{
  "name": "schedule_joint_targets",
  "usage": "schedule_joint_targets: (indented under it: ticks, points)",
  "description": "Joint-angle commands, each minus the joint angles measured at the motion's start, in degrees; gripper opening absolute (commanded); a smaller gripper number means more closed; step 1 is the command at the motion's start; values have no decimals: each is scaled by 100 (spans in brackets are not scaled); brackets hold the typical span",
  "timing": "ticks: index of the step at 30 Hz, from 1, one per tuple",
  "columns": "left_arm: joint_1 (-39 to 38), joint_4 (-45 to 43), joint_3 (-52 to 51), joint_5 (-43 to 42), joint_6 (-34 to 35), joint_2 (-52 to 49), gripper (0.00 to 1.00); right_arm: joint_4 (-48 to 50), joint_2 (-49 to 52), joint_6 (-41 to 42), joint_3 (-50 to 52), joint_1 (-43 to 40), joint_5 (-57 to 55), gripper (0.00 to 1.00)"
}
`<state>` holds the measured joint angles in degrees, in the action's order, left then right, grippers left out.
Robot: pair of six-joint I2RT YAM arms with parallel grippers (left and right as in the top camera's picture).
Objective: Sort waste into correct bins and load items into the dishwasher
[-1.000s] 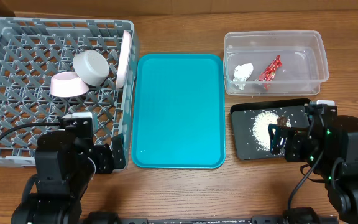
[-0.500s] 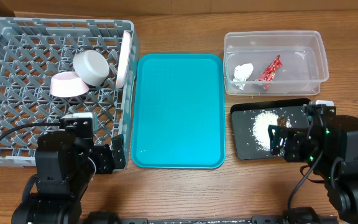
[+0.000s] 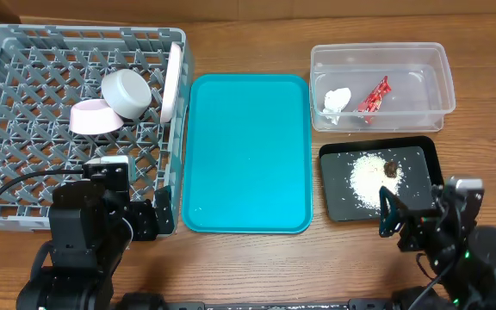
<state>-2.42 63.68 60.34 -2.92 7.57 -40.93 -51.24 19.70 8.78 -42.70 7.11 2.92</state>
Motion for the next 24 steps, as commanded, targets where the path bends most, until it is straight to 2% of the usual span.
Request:
schedule_joint_targets:
  ticks: [1, 8, 22, 24]
  points:
    - [13, 0, -20, 57, 15, 7, 100, 450, -664, -28, 654, -22, -74, 100]
    - [13, 0, -20, 57, 17, 7, 100, 1672, -1941, -26, 2017, -111, -68, 100]
    - [13, 0, -20, 57, 17, 7, 100, 5274, -1954, -28, 4197, -179, -26, 100]
    - [13, 0, -20, 57, 15, 7, 100, 5206, -1954, -164, 4218, -195, 94, 100]
